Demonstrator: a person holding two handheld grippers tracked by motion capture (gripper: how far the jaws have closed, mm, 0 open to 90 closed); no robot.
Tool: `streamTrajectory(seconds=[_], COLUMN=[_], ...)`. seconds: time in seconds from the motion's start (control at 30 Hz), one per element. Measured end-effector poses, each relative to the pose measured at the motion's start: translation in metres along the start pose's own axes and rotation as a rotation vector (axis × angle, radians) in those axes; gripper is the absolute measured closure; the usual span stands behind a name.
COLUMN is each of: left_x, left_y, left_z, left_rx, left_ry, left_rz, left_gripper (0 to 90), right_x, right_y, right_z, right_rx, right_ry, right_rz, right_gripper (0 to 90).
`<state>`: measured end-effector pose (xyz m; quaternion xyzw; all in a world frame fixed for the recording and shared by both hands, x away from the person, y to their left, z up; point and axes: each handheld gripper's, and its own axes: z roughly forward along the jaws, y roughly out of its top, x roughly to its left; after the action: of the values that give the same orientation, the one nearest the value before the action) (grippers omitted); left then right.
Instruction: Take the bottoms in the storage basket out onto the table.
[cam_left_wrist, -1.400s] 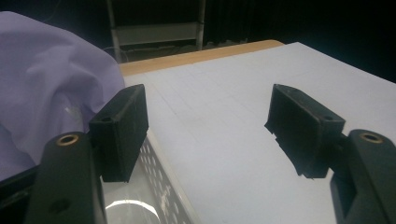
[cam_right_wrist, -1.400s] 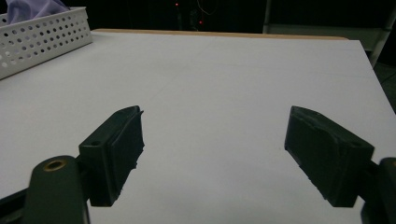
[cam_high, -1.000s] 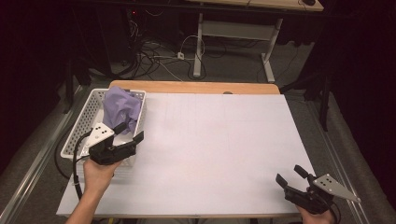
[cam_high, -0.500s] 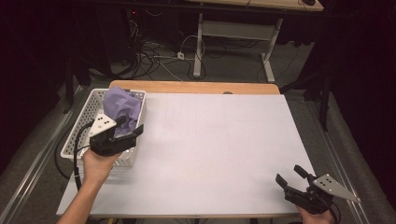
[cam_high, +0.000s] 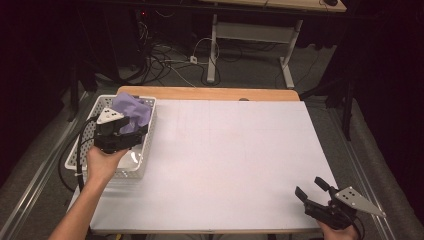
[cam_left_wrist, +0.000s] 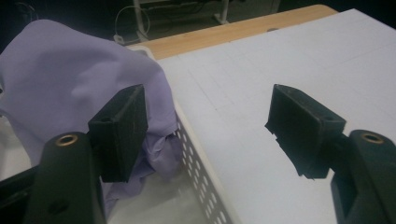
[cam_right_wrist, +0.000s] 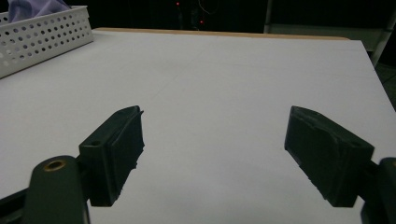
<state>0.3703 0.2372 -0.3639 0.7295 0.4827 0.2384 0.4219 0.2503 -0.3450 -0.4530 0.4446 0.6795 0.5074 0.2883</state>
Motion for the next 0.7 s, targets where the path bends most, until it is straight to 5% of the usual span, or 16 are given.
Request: streamTrajectory(seconds=[0.17, 0.7], left_x=[0.004, 0.033], left_y=[0.002, 0.014], left_z=[0.003, 0.019], left_rx=[0.030, 0.152], left_ry=[0.056, 0.107], left_rz=[0.011, -0.041], left_gripper=[25.0, 20.2], right_x=[0.000, 0.000], right_y=[0.000, 0.000], right_z=[0.000, 0.001], right_rx=[0.001, 0.002], right_ry=[0.001, 0.000], right_rz=[-0.001, -0.002], right_gripper=[20.5, 20.5])
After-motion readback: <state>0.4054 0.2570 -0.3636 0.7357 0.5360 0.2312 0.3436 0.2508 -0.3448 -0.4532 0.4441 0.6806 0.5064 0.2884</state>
